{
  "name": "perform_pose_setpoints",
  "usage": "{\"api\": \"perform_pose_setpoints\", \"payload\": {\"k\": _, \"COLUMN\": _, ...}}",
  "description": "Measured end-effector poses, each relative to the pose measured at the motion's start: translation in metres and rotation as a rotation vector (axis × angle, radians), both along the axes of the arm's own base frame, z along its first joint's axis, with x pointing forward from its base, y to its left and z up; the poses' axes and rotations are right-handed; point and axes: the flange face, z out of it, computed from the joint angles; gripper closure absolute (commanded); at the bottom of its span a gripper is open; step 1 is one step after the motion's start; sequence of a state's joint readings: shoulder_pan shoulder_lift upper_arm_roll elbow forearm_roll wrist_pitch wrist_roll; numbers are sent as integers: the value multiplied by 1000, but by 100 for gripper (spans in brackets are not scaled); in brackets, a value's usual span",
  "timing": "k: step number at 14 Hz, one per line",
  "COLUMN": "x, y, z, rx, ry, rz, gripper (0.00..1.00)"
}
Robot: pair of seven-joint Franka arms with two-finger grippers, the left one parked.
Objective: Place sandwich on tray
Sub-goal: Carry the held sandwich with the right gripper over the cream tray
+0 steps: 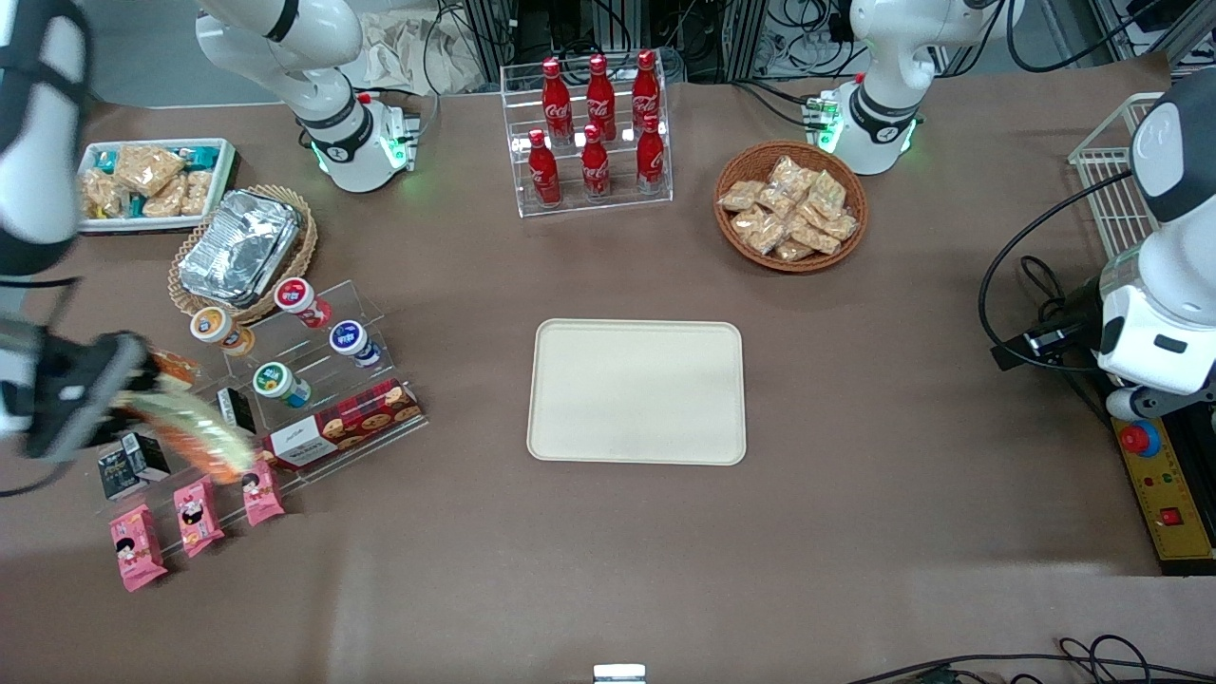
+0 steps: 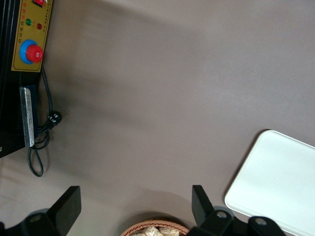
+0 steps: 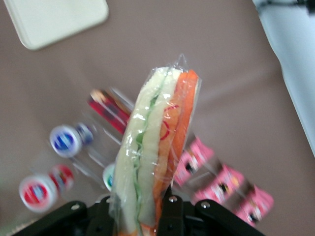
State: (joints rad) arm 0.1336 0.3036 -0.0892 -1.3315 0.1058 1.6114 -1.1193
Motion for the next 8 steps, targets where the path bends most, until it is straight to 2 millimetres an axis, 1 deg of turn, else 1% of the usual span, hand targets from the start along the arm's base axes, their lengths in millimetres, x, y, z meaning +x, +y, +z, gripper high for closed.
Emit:
{"api": "perform_pose_setpoints", "payload": {"k": 2, "x": -13, "y": 91, "z": -2, "rx": -3, "ry": 14, "rz": 38, "gripper": 71}}
{"api": "perform_pose_setpoints", "payload": {"k": 3, "x": -23, "y": 131, "z": -5, "rx": -7, "ry": 24, "rz": 58, "gripper": 71}}
{"api": "perform_pose_setpoints", "payload": {"k": 5, "x": -43, "y": 197, "z": -18, "rx": -16, "ry": 46, "rz": 122, "gripper": 71}}
{"api": "perform_pose_setpoints", "payload": {"k": 6, "x": -52, "y": 228, "z": -27, "rx": -21, "ry": 54, "rz": 162, "gripper": 66}}
{"api": "perform_pose_setpoints", "payload": {"k": 8, "x": -65, "y": 282, "z": -46, "rx": -19, "ry": 33, "rz": 221, "gripper": 64}}
